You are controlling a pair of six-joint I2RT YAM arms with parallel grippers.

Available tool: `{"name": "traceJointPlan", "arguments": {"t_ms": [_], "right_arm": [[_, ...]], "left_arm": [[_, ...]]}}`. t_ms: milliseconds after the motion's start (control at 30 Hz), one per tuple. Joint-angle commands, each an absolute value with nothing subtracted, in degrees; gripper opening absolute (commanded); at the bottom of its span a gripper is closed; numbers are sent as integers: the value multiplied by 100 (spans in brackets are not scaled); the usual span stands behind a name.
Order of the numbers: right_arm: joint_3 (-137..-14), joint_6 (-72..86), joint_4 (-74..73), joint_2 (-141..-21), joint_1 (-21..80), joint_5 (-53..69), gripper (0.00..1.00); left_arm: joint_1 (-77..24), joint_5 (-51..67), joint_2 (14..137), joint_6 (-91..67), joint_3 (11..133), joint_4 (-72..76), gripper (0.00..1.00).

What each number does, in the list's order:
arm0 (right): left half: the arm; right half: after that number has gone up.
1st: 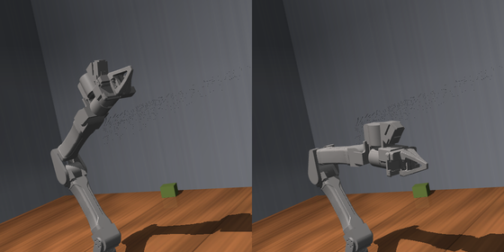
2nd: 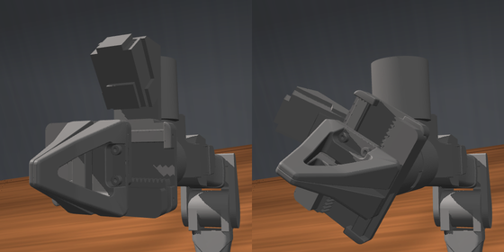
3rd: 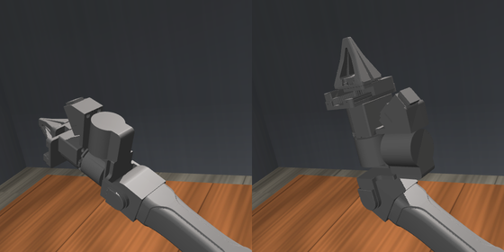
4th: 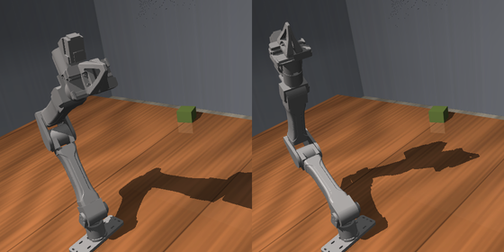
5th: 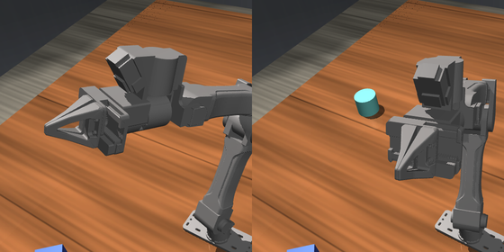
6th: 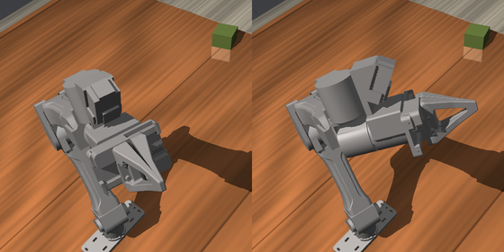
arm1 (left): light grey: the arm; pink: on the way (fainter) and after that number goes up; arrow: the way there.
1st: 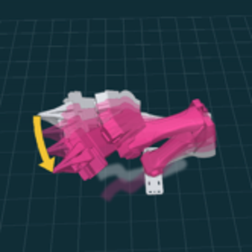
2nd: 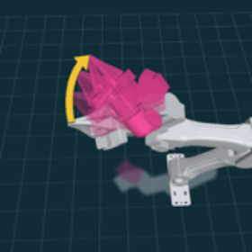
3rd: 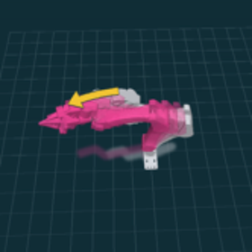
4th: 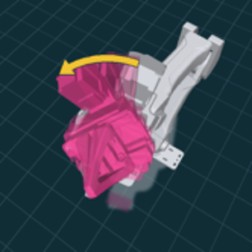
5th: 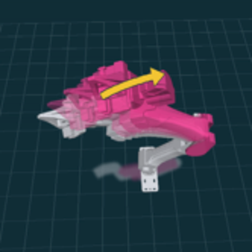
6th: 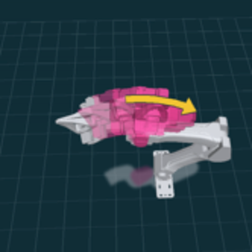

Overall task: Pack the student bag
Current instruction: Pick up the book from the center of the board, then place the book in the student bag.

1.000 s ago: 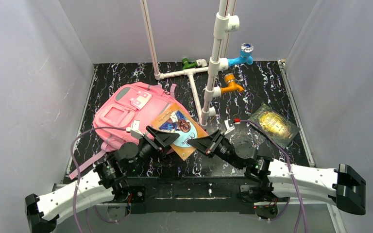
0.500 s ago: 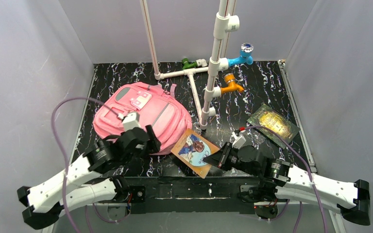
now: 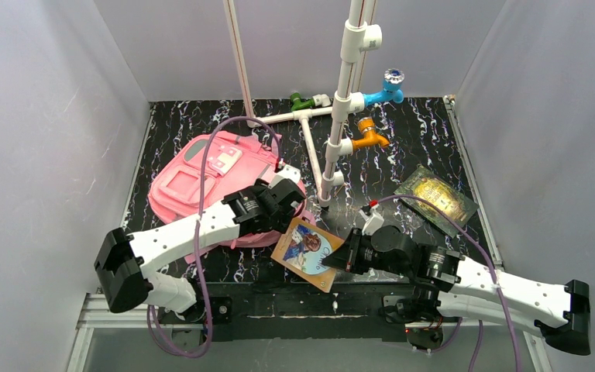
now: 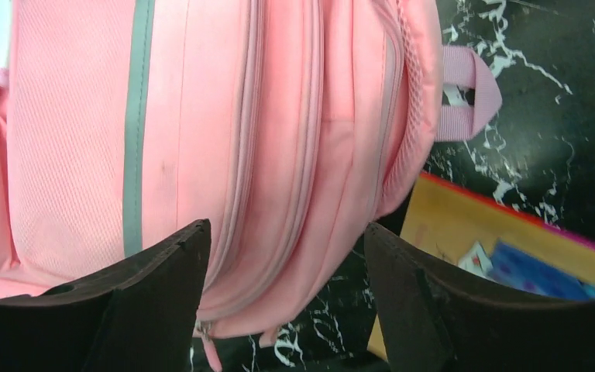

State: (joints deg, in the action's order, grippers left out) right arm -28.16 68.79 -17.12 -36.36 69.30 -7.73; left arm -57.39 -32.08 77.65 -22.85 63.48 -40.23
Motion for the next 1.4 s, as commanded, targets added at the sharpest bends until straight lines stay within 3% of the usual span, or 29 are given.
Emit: {"name": "traceJointPlan", "arguments": {"t_ms": [0, 133, 333, 567, 800, 900, 1000, 1200, 1367], "right_arm": [[-2972, 6844, -1646, -3253, 6952, -845, 1], [-2977, 6868, -1911, -3041, 6952, -922, 1], [-2982, 6822, -1977, -3004, 6952, -942, 1], [-2781, 6966, -1355, -3125, 6952, -737, 1], [-2865, 6916, -1313, -3261, 6952, -723, 1], [-2899, 6863, -1382, -3340, 6952, -727, 1], [-2918, 6912, -1309, -3387, 6952, -687, 1], [-2674, 7194, -367, -3499, 6952, -408, 1], [-2344, 7906, 1673, -3933, 6952, 153, 1]], "left_arm": [[-5748, -3915, 8082, -1581, 6531, -3574, 73], [-5753, -4394, 8500, -1464, 6512, -3516, 73], [-5753, -4478, 8511, -1382, 6339, -3255, 57], [-5748, -4566, 8898, -1218, 6397, -3348, 66], [-5732, -4871, 9233, -1206, 6347, -3455, 65], [-5695, -5184, 9227, -1110, 6379, -3539, 54], [-5678, -5101, 8837, -1171, 6600, -3918, 30], [-5639, -4167, 7005, -1070, 6247, -3510, 12], [-5588, -3318, 5617, -969, 5694, -3165, 0]]}}
